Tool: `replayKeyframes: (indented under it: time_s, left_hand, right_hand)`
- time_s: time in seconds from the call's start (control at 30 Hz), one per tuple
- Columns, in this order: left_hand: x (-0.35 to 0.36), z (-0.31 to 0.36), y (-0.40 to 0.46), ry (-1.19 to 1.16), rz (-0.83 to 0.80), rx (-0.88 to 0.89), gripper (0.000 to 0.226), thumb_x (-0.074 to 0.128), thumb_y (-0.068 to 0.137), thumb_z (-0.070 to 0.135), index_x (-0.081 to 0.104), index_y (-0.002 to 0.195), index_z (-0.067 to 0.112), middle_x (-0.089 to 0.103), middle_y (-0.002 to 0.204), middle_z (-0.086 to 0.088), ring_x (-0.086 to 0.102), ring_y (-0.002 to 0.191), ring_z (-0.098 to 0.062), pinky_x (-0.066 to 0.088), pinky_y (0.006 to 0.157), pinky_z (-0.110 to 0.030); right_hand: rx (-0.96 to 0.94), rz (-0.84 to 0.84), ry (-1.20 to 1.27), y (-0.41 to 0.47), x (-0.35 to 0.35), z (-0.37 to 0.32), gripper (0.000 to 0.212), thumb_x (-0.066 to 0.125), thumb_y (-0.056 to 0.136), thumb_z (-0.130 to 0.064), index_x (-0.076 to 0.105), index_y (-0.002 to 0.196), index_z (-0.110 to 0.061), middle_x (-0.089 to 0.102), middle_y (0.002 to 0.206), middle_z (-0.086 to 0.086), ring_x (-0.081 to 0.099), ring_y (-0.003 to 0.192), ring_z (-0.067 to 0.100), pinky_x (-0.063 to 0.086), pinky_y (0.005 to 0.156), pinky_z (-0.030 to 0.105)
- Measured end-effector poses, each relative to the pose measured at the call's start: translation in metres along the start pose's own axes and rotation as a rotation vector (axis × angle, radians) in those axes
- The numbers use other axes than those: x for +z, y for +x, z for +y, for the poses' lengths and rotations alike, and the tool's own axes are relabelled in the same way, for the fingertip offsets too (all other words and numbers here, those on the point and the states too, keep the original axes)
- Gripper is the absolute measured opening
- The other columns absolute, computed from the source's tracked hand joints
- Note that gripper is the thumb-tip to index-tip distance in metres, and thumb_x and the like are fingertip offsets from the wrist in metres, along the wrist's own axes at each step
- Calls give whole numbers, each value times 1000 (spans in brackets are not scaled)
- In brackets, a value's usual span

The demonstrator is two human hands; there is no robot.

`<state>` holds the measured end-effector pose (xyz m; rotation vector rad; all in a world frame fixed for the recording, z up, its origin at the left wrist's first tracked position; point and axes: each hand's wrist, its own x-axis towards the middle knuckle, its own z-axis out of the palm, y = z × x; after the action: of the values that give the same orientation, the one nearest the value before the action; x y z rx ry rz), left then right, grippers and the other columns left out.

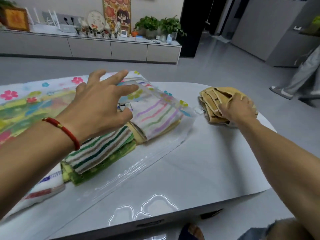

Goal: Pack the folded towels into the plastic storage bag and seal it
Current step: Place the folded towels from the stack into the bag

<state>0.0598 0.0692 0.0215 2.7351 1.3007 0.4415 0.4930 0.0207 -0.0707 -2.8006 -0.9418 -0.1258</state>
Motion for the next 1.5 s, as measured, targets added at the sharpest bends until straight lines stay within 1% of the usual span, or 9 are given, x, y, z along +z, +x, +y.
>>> replayKeyframes:
  time_s: [0.17,0.33,0.43,0.53,0.7,0.87,1.03,1.23,1.5]
  left_hand:
    - [3,-3,6,8,17,-17,70,46,76,52,37,145,48,19,162,15,17,145,-36,29,111,-62]
    - [3,-5,10,8,28,-22,69,50,77,52,37,144,48,20,162,16,16,146,-36,28,111,-65]
    - [5,-4,11,0,32,-41,69,56,78,45,38,145,47,21,161,17,16,145,-35,30,109,-66]
    - [6,-3,11,-1,30,-47,68,57,79,45,37,145,47,20,161,19,16,146,-33,30,110,-65]
    - [7,-3,9,-2,32,-44,75,41,71,60,38,144,47,21,160,19,19,145,-32,30,109,-66]
    - [11,-7,10,19,39,-37,78,36,68,64,36,145,49,21,161,19,20,144,-32,30,110,-65]
    - [7,-9,5,29,14,-35,74,39,71,61,35,144,51,20,162,17,17,146,-33,29,110,-66]
    - [-4,-22,-25,131,-10,-12,54,52,84,49,49,137,46,27,161,5,23,143,-37,32,108,-66]
    - [-41,-79,-104,166,-90,-145,59,36,72,69,71,113,43,40,155,-3,33,139,-39,36,108,-59]
  right_hand:
    - [55,163,-60,26,14,-3,42,58,89,-30,65,122,-5,58,131,20,49,124,41,35,104,55]
    - [-257,387,-10,20,16,9,23,55,89,-12,67,92,7,59,99,28,55,94,46,47,78,50]
    - [-442,185,-53,11,19,17,34,56,94,-31,72,84,-2,63,98,21,58,91,42,50,77,46]
    - [-336,177,69,22,8,24,42,47,98,-36,74,77,-12,67,99,19,54,107,43,43,95,50]
    - [-33,-10,269,60,2,37,38,61,99,-26,62,135,-16,55,142,24,41,139,44,34,118,48]
    - [115,-101,255,69,-3,36,65,79,85,-37,45,140,-28,56,139,17,44,136,43,20,117,57]
    - [-78,-249,352,68,-32,34,93,90,76,-14,41,152,-34,42,154,14,46,134,40,45,105,48]
    - [-76,-533,634,10,-92,25,48,80,84,-12,71,117,-45,58,132,10,62,107,32,58,73,37]
    - [-371,-902,783,-148,-163,-5,61,83,64,-25,71,123,-36,75,114,0,79,85,28,64,64,45]
